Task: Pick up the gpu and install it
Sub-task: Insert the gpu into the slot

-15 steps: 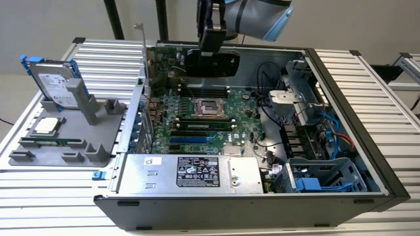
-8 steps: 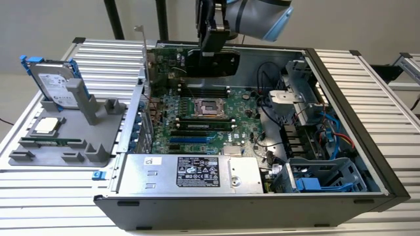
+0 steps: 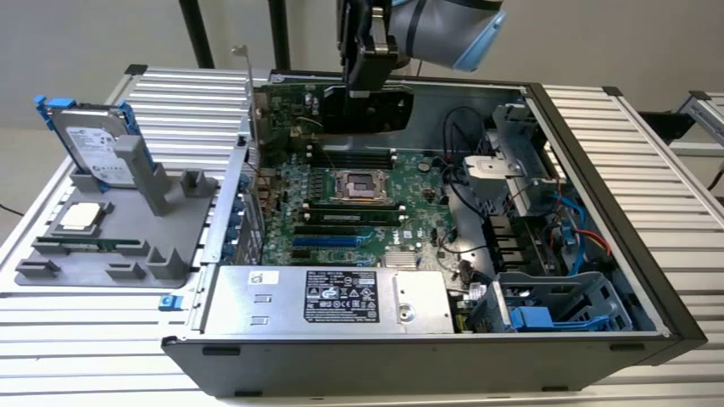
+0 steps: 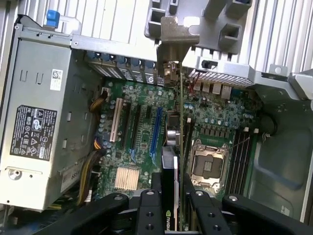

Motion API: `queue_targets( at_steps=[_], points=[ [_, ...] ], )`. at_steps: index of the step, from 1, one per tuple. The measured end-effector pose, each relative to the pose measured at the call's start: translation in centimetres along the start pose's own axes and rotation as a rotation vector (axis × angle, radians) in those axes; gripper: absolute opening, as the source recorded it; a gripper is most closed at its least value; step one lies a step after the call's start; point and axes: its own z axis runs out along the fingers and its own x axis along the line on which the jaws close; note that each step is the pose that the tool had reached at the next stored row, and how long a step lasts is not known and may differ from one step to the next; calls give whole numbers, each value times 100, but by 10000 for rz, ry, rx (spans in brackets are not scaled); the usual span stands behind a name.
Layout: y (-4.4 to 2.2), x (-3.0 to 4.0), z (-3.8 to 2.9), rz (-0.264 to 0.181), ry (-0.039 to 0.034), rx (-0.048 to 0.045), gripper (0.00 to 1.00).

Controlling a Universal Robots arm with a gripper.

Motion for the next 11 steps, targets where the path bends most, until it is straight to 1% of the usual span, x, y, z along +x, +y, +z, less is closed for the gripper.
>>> queue_targets(
  at_steps=[5, 7, 11],
  points=[
    [-3, 1, 43, 787, -40, 13, 0],
    [-17, 3, 56, 964, -48, 16, 0],
    [-66, 10, 80, 1174, -59, 19, 0]
  ],
)
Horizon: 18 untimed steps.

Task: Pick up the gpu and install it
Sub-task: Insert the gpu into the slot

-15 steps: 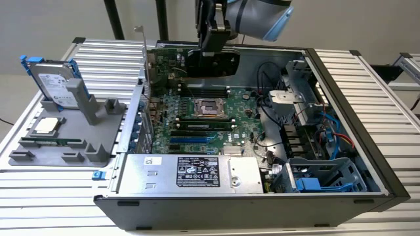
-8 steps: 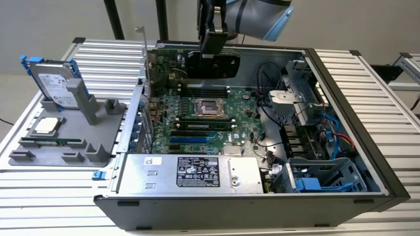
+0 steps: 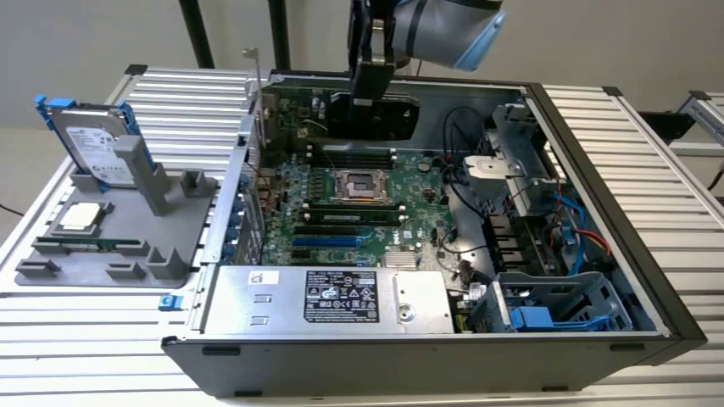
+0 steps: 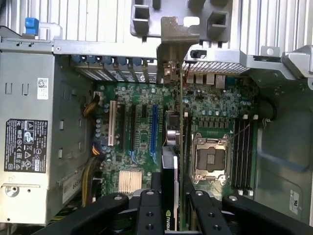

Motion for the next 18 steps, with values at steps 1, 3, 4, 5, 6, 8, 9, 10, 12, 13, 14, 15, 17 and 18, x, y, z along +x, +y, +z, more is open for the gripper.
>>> queue_targets(
  at_steps=[1, 3, 4, 5, 6, 8, 9, 10, 12, 13, 14, 15, 17, 18],
  points=[
    [-13, 0, 8, 56, -3, 1, 0],
    [-32, 1, 22, 129, -6, 2, 0],
    [-40, 1, 30, 148, -6, 2, 0],
    [-46, 1, 36, 162, -6, 2, 0],
    [-54, 2, 53, 187, -8, 3, 0],
    [-63, 2, 77, 221, -10, 4, 0],
    [-66, 2, 85, 230, -11, 4, 0],
    [-69, 2, 93, 240, -12, 4, 0],
    [-73, 3, 106, 254, -12, 4, 0],
    [-76, 3, 113, 260, -12, 4, 0],
    [-78, 3, 119, 266, -13, 5, 0],
    [-79, 3, 125, 271, -13, 4, 0],
    [-83, 3, 138, 281, -13, 4, 0],
    [-85, 3, 143, 285, -13, 4, 0]
  ],
)
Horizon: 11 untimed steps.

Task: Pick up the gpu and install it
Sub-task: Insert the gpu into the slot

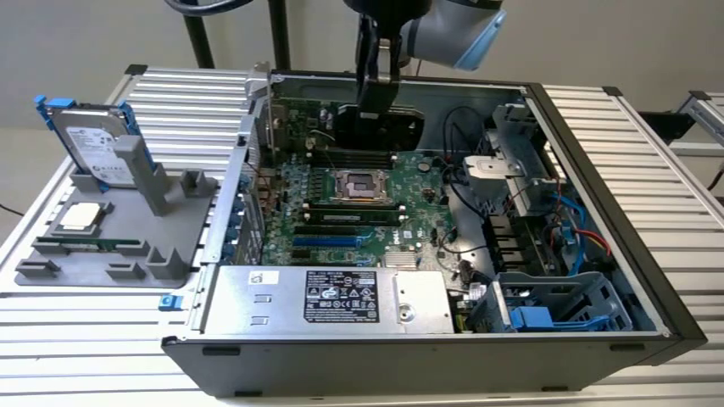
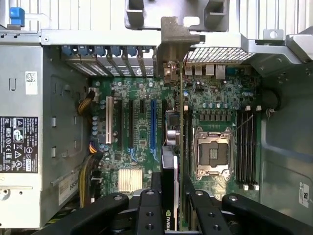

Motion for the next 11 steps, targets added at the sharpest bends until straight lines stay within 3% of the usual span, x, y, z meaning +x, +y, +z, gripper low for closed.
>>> queue_targets(
  at_steps=[11],
  points=[
    [-17, 1, 61, 31, -2, 1, 0]
  ],
)
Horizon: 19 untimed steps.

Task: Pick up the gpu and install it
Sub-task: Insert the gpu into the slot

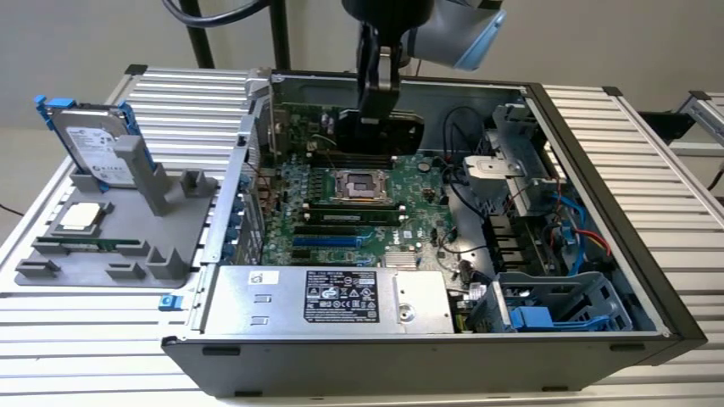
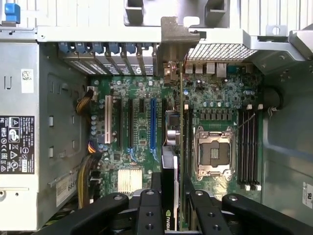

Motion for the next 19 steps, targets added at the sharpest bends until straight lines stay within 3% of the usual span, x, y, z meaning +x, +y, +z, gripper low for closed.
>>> queue_targets(
  at_steps=[13, 19],
  points=[
    [-11, 0, 40, 11, -3, 8, 0],
    [-13, 2, 96, 4, -12, 362, 0]
  ],
)
